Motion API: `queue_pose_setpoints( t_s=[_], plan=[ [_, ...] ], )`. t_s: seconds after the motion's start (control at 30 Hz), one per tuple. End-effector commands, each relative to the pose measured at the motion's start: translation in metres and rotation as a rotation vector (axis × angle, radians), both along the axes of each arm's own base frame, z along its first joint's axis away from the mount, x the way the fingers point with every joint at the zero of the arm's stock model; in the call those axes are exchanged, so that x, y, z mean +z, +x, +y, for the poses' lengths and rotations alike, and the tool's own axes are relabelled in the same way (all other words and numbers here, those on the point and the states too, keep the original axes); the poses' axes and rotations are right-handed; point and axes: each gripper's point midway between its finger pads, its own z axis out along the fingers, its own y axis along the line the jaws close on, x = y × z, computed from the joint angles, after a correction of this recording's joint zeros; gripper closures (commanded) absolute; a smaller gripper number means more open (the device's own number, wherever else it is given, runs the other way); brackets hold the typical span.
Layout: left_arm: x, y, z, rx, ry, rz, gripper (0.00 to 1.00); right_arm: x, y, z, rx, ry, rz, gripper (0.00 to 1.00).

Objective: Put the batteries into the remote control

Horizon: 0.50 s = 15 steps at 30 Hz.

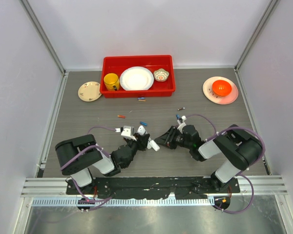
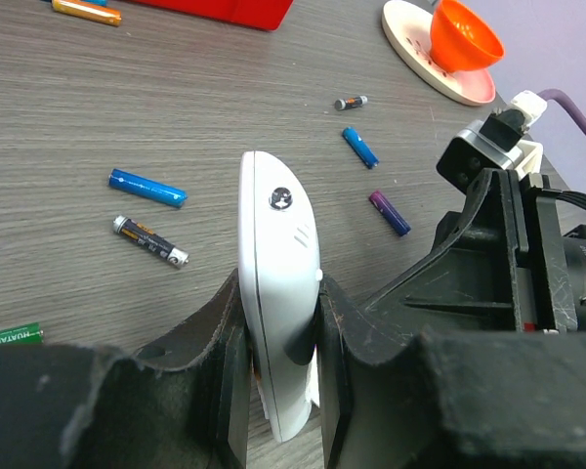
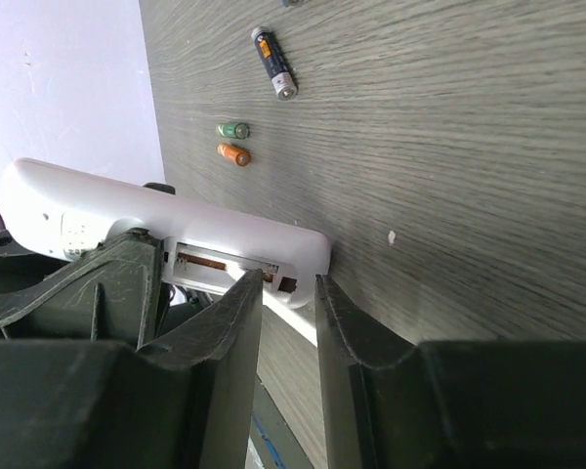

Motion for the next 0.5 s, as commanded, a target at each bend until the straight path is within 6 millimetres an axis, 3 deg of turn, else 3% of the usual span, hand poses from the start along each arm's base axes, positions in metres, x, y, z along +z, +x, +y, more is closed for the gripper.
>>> queue_pose_setpoints(
  t_s=[0.0, 0.13, 0.33, 0.37, 0.43, 0.47],
  plan=[
    [0.038, 0.002, 0.004, 0.029, -0.129, -0.089, 1.00, 0.006, 0.006, -0.005, -0.015, -0.004, -0.053, 0.67],
    [0.039, 0.004, 0.007, 0.046, -0.122, -0.095, 1.00, 0.009, 0.007, -0.008, -0.019, -0.010, -0.065, 0.66],
    [0.045, 0.009, 0.021, 0.105, -0.087, -0.127, 1.00, 0.016, 0.011, -0.022, -0.036, -0.135, -0.129, 0.45],
    [0.049, 0.010, 0.026, 0.129, -0.090, -0.135, 1.00, 0.032, 0.017, -0.025, -0.057, -0.144, -0.186, 0.42],
    [0.052, 0.011, 0.029, 0.143, -0.077, -0.149, 1.00, 0.039, 0.022, -0.033, -0.051, -0.232, -0.234, 0.40],
    [0.058, 0.011, 0.032, 0.153, -0.094, -0.155, 1.00, 0.056, 0.027, -0.037, -0.073, -0.246, -0.289, 0.39]
  ],
)
